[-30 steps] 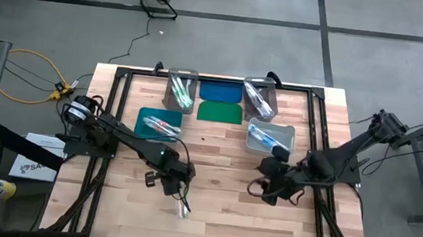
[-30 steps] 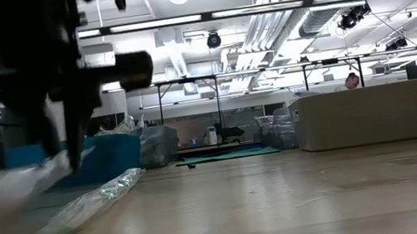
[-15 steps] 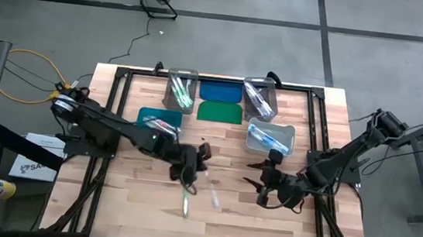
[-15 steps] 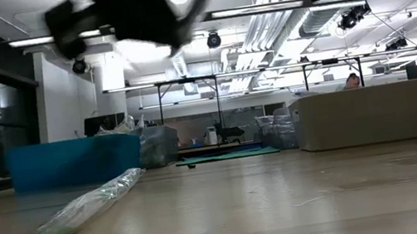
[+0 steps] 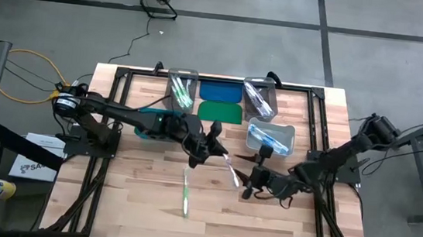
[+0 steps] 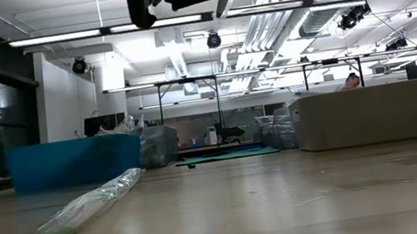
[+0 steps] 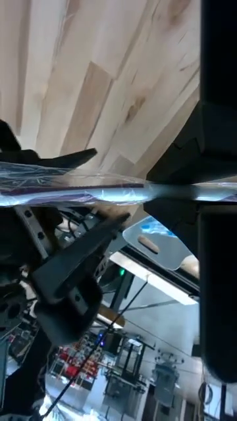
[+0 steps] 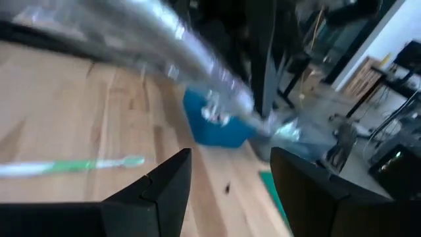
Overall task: Pick & Place Toothbrushes
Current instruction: Put the violet toothbrush into the right black bin
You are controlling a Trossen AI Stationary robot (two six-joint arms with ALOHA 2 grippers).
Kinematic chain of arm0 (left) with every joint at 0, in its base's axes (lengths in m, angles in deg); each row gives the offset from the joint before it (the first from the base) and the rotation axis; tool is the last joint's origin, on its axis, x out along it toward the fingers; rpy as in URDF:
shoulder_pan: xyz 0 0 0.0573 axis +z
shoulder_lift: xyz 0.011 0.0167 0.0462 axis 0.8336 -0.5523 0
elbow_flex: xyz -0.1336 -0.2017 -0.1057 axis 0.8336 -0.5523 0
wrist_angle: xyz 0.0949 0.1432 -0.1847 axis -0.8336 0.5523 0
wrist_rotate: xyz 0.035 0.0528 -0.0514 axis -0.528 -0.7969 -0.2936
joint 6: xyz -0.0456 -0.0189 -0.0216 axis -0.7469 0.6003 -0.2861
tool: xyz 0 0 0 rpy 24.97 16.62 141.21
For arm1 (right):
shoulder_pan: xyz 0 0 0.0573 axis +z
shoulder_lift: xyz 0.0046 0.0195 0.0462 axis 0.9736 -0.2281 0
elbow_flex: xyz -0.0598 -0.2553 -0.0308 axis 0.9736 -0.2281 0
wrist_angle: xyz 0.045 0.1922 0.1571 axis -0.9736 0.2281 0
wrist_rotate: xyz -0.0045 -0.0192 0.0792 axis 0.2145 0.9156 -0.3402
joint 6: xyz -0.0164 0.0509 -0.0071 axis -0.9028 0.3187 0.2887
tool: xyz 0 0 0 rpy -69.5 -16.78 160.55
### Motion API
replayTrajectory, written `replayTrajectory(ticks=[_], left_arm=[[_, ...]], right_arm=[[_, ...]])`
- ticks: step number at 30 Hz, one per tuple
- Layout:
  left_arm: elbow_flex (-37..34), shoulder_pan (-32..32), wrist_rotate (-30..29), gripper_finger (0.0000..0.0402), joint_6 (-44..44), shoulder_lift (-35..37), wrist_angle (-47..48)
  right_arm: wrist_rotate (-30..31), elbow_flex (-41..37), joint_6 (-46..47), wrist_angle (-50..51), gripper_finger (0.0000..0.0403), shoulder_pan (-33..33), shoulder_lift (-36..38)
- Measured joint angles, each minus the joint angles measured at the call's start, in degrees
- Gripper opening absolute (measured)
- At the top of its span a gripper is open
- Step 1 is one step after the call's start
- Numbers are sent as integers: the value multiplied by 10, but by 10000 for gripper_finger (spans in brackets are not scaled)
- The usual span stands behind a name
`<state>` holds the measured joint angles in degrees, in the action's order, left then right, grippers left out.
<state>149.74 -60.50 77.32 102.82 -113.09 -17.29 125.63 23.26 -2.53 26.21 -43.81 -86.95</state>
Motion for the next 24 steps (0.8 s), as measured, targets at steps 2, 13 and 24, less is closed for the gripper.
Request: replayTrajectory(ticks=[2,13,24], left_arm=[[0,4,5,17,-5,0,0],[0,4,4,17,-15,0,5],[0,4,1,18,-28,0,11]], right_arm=[[-11,0,-33,-42,201,-10,-5],[-71,0,-108,-158,191,-24,-6],[-96,0,-111,-170,21,-24,-6]])
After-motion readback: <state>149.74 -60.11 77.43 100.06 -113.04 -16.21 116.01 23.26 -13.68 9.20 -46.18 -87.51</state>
